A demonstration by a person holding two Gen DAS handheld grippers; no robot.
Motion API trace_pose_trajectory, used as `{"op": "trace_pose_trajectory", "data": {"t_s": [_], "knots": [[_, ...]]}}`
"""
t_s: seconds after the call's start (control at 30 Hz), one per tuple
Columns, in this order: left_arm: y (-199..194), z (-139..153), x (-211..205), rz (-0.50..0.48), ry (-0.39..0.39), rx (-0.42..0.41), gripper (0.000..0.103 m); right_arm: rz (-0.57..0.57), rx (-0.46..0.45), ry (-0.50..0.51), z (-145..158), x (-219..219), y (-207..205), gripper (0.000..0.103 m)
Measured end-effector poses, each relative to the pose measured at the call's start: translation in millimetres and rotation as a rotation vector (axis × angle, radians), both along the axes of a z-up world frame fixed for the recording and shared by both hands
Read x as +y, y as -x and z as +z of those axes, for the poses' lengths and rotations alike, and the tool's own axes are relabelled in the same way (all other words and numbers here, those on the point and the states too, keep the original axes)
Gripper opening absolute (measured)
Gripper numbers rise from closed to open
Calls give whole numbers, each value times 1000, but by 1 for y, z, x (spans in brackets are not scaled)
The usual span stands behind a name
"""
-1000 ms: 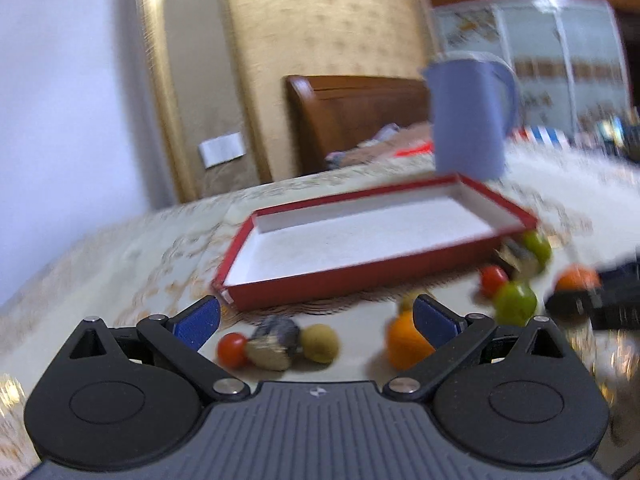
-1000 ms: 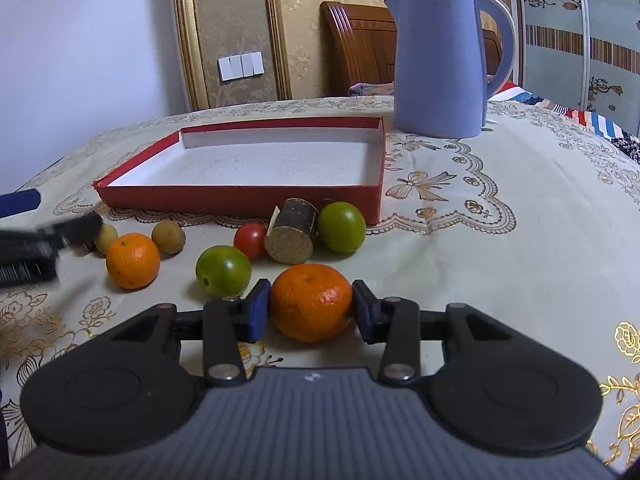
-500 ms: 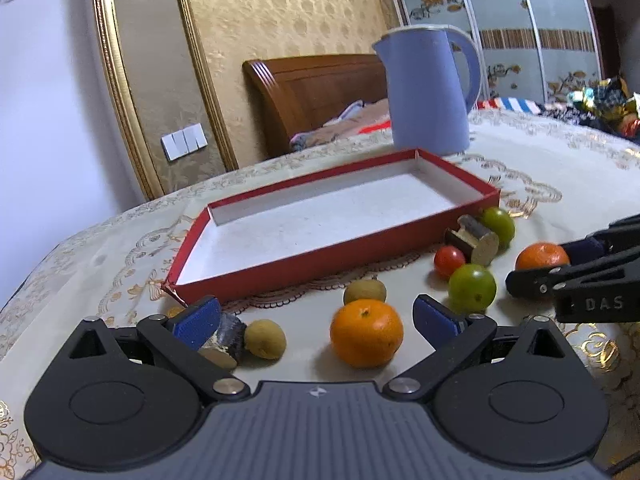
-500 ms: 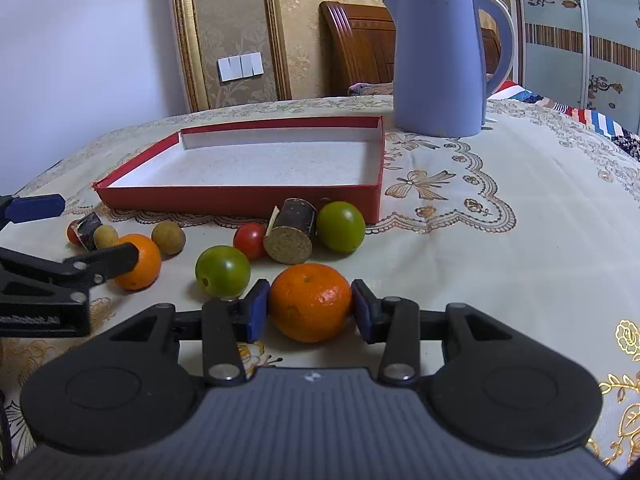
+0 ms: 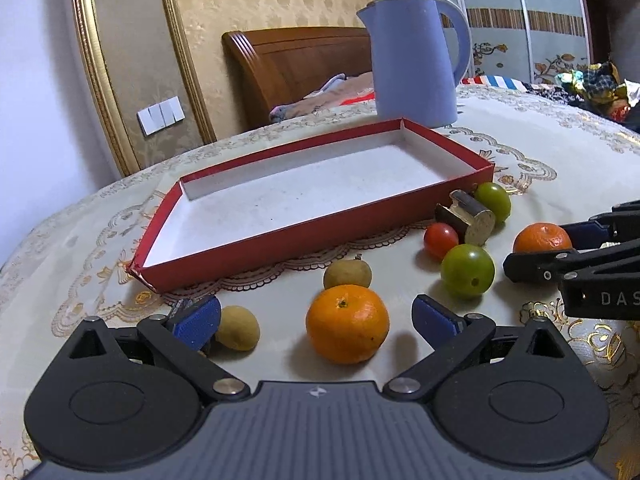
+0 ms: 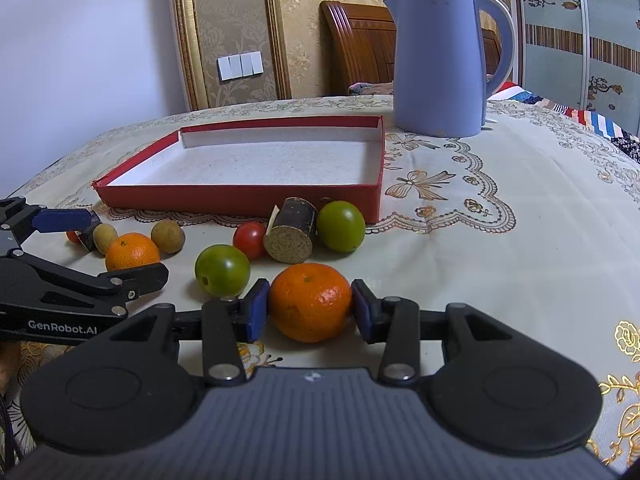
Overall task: Organize fruits
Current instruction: 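Grasp the second mandarin with the left tool while the right tool holds its mandarin, then carry both mandarins into the red box and open both tools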
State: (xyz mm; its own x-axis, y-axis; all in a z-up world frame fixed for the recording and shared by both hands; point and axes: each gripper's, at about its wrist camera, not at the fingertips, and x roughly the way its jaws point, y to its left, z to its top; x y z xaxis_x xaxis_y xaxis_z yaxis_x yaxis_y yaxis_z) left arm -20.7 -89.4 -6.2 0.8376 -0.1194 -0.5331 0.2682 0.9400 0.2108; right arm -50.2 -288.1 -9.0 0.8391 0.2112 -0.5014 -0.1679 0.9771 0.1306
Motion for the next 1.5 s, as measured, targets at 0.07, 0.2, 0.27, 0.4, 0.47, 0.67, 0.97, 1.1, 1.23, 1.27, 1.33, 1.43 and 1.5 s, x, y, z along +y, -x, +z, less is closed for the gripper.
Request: {"op": "trace_pose_trajectory", "data": {"t_s": [0.07,0.2,0.27,0.4,0.47,0.67,0.97,1.1,1.23,1.27,1.33,1.43,1.5], "knots": [[0,0,1,-5,11,5,84,0,0,1,0,0,0,40],[1,-1,-1,-16,-3,4,70,0,0,1,0,0,0,40],[2,-1,-2,-34,3,8,62,0,-1,2,0,0,0,40],[4,-3,-4,-78,4,29,42,0,-1,2,0,0,0,40],[4,-3,-5,-78,2,28,42,0,-1,0,0,0,0,40],[4,-3,-4,-68,22,34,42,3,-4,1,0,1,1,41],[3,-2,-1,-9,9,29,42,-13,-19,-6,0,-1,3,41],[3,-1,1,6,15,31,43,-30,-45,-16,2,-4,6,41],[4,2,4,17,23,31,43,-47,-54,-13,3,-4,7,41],[5,3,4,20,24,26,43,-48,-59,-9,5,-4,7,41],[6,9,4,21,20,9,42,-56,-76,8,9,-3,6,41],[6,20,6,17,43,-11,43,-62,-105,21,20,-4,-1,41],[1,27,8,11,63,-13,43,-70,-128,33,29,-3,-7,40]]}}
